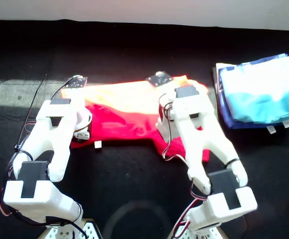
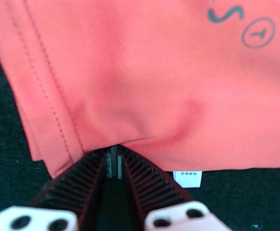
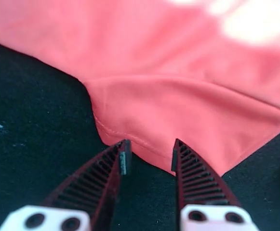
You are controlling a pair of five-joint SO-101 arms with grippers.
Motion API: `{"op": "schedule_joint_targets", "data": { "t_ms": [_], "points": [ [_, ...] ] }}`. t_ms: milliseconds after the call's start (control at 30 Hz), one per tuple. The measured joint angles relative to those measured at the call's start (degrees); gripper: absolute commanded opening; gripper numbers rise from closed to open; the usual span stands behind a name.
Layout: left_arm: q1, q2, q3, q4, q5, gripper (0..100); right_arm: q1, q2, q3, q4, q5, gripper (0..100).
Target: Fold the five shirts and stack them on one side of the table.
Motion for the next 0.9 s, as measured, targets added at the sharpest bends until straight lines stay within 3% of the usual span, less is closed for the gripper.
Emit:
{"op": "schedule_joint_targets", "data": {
  "t_ms": [133, 333, 533, 700, 900],
  "points": [
    [0.0, 0.0, 0.0, 0.0, 0.0, 1, 0.0, -1.2, -1.1, -0.8, 0.0, 0.2],
    [0.0, 0.0, 0.0, 0.0, 0.0, 1, 0.4, 5.5, 1.9, -8.7, 0.0, 0.6],
    [0.0, 0.0, 0.0, 0.0, 0.0, 1, 6.2, 11.6, 2.1, -18.8, 0.0, 0.6],
    [0.0, 0.0, 0.0, 0.0, 0.0, 1, 8.5, 10.9, 0.1, -13.5, 0.0, 0.6],
    [0.0, 0.0, 0.0, 0.0, 0.0, 1, 11.3, 6.3, -13.5, -10.8, 0.0, 0.6]
  ]
}}
